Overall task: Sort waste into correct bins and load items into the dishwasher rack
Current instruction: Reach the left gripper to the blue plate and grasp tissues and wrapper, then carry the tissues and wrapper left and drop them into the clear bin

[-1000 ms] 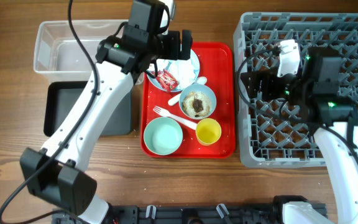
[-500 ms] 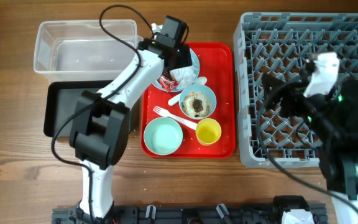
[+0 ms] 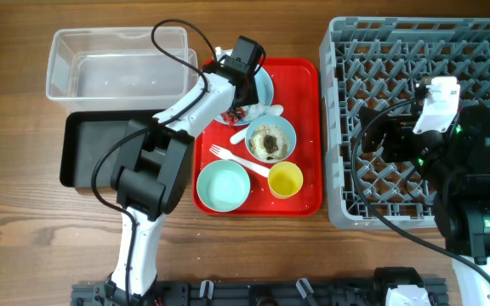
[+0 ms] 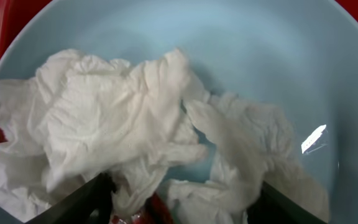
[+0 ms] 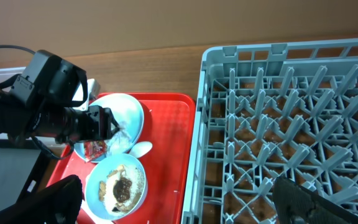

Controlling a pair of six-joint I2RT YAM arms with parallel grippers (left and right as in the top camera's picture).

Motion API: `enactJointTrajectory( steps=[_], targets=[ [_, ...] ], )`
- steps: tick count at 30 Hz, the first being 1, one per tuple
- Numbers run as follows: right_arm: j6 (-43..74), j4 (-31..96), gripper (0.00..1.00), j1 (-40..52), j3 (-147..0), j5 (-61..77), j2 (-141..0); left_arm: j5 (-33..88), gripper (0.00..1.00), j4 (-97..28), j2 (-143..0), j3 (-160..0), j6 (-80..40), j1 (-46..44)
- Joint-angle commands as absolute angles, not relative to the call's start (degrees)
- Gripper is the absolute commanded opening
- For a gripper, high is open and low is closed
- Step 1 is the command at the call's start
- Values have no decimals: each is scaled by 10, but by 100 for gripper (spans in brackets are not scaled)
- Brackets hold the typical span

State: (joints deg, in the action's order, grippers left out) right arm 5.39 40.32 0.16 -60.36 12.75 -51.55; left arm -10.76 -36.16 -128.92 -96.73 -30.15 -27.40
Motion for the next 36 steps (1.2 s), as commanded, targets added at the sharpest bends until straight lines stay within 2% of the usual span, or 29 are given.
enactJointTrajectory(
  steps=[1, 3, 4, 5, 9, 14, 20, 25, 30, 32, 33, 34, 36],
  targets=[
    [62, 404, 100, -1, -607, 116, -518, -105, 39, -357, -1313, -973, -305, -283],
    [62, 404, 99, -1, -607, 116, -519, -105, 26, -357, -1314, -973, -305, -286],
    [62, 404, 100, -1, -607, 116, -520, -106, 7, -361, -1314, -973, -305, -289],
    [62, 404, 100, -1, -607, 116, -521, -106, 4, -362, -1313, -974, -305, -290],
    [62, 404, 100, -1, -607, 116, -522, -98, 4, -376, -1282, -991, -305, -285],
    [62, 401, 100, -1, -607, 116, -524, -75, 4, -443, -1176, -1071, -305, -256],
    [62, 401, 100, -1, -607, 116, -524, -76, 4, -469, -1041, -1080, -288, -178],
    [62, 401, 100, -1, -607, 120, -531, -110, 4, -527, -1066, -1078, -286, -66],
    [66, 402, 100, -1, -607, 125, -546, -110, 4, -539, -1137, -1078, -288, -4],
    [66, 402, 100, -1, -607, 127, -554, -110, 10, -538, -1171, -1078, -288, 7],
    [66, 402, 100, -1, -607, 129, -558, -110, 21, -538, -1182, -1078, -288, 9],
    [66, 402, 100, -1, -607, 129, -561, -110, 38, -539, -1194, -1078, -288, 9],
    [66, 402, 100, -1, -607, 129, -564, -110, 87, -539, -1201, -1078, -288, 9]
  ],
)
